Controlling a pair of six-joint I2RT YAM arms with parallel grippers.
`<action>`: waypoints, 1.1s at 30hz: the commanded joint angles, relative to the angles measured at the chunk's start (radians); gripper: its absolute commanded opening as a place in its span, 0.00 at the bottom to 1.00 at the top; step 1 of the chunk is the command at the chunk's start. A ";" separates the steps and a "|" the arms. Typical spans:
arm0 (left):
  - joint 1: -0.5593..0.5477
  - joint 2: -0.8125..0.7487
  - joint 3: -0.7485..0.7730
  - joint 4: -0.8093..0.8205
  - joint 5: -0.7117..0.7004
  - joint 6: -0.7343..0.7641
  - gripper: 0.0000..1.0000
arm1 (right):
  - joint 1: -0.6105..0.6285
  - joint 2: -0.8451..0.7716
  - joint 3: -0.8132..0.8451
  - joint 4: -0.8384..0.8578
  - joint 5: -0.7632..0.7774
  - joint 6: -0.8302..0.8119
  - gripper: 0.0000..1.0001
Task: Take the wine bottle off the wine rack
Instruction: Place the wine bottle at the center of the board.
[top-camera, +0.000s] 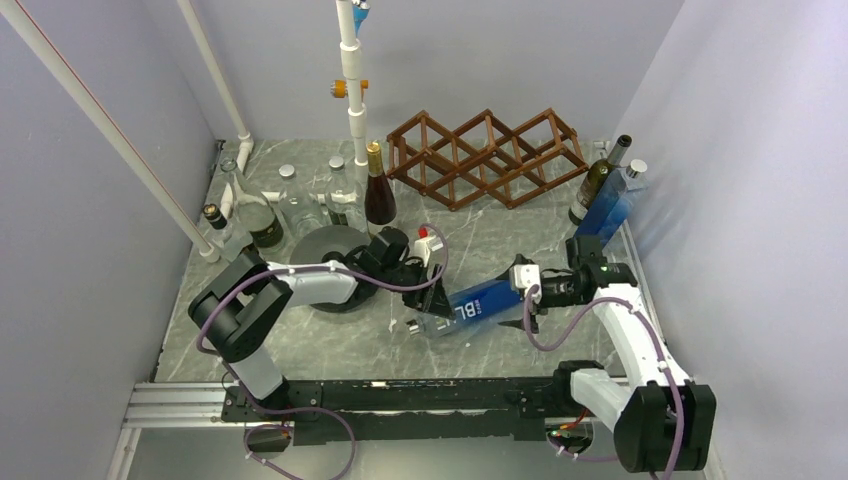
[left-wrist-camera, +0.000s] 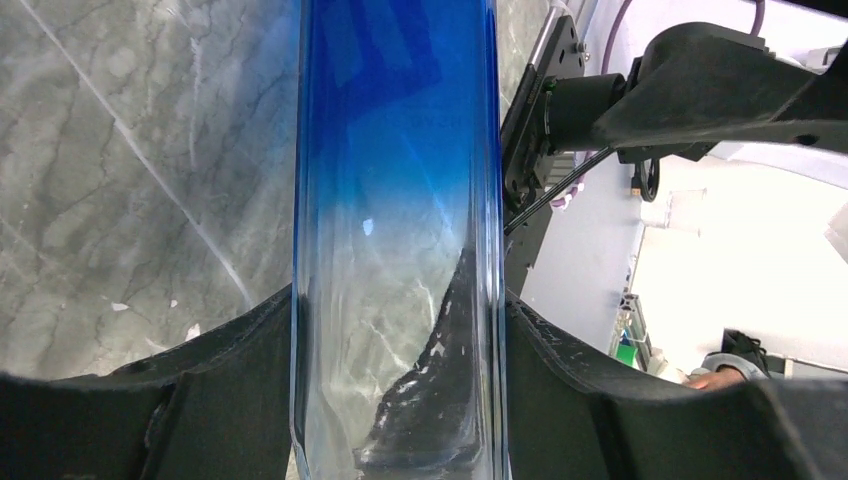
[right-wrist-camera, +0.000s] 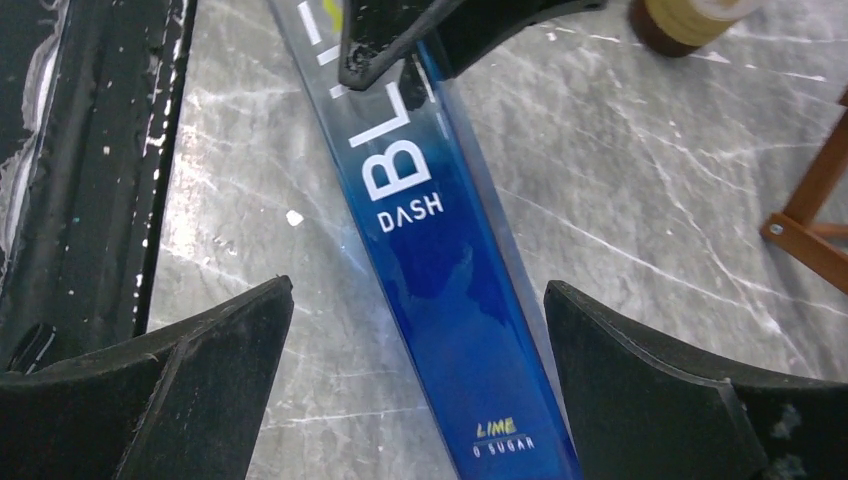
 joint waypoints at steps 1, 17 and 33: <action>0.000 0.012 0.067 0.049 0.108 -0.019 0.00 | 0.076 0.002 -0.039 0.135 0.080 -0.021 1.00; -0.018 0.068 0.120 0.037 0.141 -0.025 0.00 | 0.292 0.054 -0.112 0.371 0.367 0.141 1.00; -0.034 0.096 0.154 0.035 0.149 -0.040 0.09 | 0.403 0.114 -0.155 0.473 0.519 0.163 0.83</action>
